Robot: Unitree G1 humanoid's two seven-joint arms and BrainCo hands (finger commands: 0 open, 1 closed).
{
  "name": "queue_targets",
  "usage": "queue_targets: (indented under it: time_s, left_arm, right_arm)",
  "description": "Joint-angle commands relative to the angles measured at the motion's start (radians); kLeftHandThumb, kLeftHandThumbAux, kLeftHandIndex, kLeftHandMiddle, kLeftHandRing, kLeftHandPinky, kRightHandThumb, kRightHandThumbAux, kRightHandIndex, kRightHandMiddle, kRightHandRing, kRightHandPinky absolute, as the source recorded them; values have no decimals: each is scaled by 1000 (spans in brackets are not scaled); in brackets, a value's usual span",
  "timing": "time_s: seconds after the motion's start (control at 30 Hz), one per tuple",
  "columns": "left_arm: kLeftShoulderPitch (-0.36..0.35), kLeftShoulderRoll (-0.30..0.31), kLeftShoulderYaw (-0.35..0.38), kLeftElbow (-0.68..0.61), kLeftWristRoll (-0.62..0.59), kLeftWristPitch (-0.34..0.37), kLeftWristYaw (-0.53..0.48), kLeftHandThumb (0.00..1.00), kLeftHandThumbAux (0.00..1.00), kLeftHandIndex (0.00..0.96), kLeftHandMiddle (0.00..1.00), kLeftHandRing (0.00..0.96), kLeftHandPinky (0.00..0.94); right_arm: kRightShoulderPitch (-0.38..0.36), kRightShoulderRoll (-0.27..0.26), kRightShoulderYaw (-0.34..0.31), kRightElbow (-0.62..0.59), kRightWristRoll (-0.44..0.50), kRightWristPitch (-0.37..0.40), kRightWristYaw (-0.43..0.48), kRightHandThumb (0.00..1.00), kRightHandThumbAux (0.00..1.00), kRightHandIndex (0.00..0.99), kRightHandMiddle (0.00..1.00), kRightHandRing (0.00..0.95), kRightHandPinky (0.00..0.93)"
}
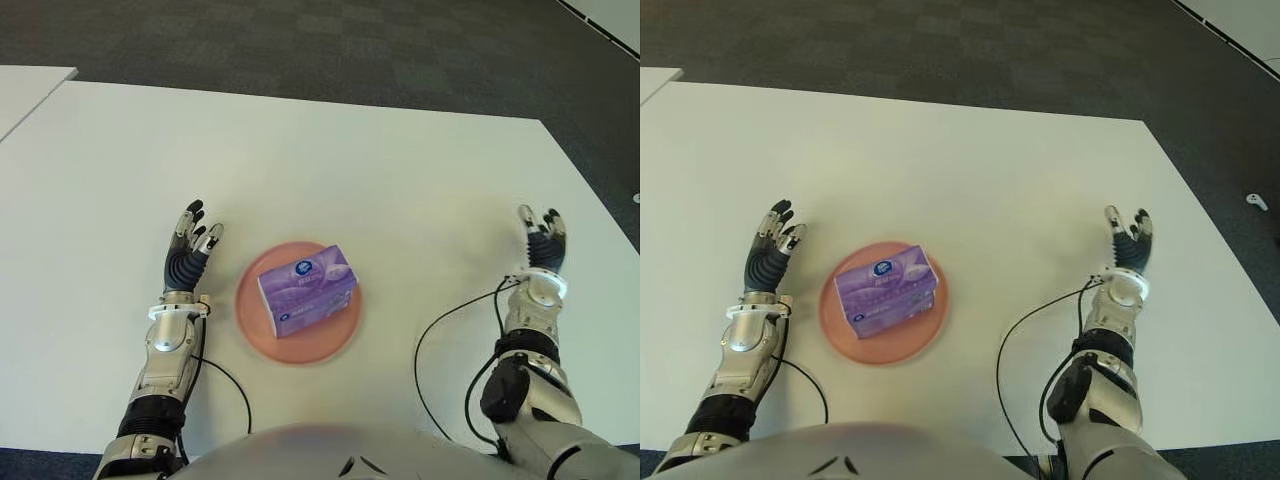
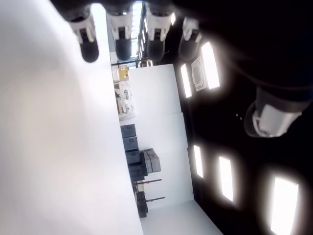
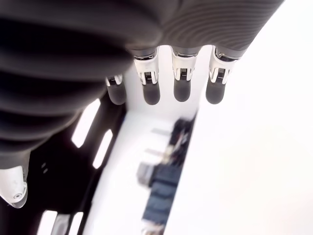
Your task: Put the tissue paper into the plate.
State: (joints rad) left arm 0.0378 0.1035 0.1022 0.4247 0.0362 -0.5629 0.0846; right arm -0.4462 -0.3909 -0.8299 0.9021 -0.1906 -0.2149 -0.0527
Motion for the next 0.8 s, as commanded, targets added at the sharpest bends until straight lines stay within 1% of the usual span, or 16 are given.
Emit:
queue_targets:
  time_s: [0.03, 0.53, 0.57, 0.6, 0.63, 0.67, 0.7, 0.73, 0.8]
  left_arm:
    - [61, -9, -5, 68, 4, 23, -9, 0, 442, 0, 0, 0, 0]
    - [55, -1, -3, 80, -4, 10, -25, 0, 448, 0, 0, 0, 0]
    - [55, 0, -3, 80, -5, 9, -27, 0, 449, 0, 0, 0, 0]
    - [55, 0, -3, 79, -5, 8, -28, 0, 450, 0, 0, 0, 0]
    - [56, 1, -3, 77, -4, 9, -28, 0, 451, 0, 0, 0, 0]
    - [57, 1, -4, 74, -3, 10, -29, 0, 452, 0, 0, 0, 0]
    - [58, 1, -4, 72, -3, 12, -29, 0, 452, 0, 0, 0, 0]
    - [59, 2, -4, 70, -3, 13, -29, 0, 452, 0, 0, 0, 0]
    - [60, 2, -4, 66, -2, 17, -29, 0, 452, 0, 0, 0, 0]
  right_arm:
    - [-219, -130, -661, 477, 38, 287, 56, 46, 490, 0, 0, 0, 0]
    - [-219, -130, -663, 477, 39, 287, 56, 46, 490, 0, 0, 0, 0]
    - [-213, -129, -596, 480, -184, 281, 69, 46, 490, 0, 0, 0, 0]
    - [-209, -129, -547, 483, -352, 277, 79, 78, 528, 0, 0, 0, 0]
    - [-68, 153, -230, 260, -406, 43, 135, 99, 553, 0, 0, 0, 0]
    - [35, 365, -7, 99, -419, -134, 177, 107, 563, 0, 0, 0, 0]
    - [105, 508, 134, -13, -389, -249, 203, 119, 579, 0, 0, 0, 0]
    - [144, 581, 209, -75, -373, -304, 216, 128, 590, 0, 0, 0, 0]
    - [156, 586, 222, -85, -356, -307, 218, 135, 601, 0, 0, 0, 0]
